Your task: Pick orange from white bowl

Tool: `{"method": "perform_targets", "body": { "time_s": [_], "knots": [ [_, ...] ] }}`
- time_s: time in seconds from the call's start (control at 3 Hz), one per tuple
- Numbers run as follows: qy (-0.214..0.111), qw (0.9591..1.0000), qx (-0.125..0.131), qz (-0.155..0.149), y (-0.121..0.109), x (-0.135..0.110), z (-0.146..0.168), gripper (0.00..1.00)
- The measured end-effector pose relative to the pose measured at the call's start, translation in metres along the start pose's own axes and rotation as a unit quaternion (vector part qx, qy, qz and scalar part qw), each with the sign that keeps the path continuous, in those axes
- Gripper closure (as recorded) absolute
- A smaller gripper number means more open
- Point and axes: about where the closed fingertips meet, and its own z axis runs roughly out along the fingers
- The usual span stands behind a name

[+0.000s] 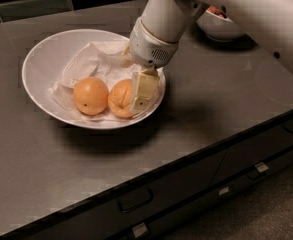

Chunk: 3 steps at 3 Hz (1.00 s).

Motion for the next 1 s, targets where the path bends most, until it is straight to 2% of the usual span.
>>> {"method": "perform_targets", "body": {
  "time_s": [1.0],
  "knots": [
    [0.005, 0.9994, 0.029, 0.015, -0.003, 0.015, 0.014, 0.22]
  ]
}}
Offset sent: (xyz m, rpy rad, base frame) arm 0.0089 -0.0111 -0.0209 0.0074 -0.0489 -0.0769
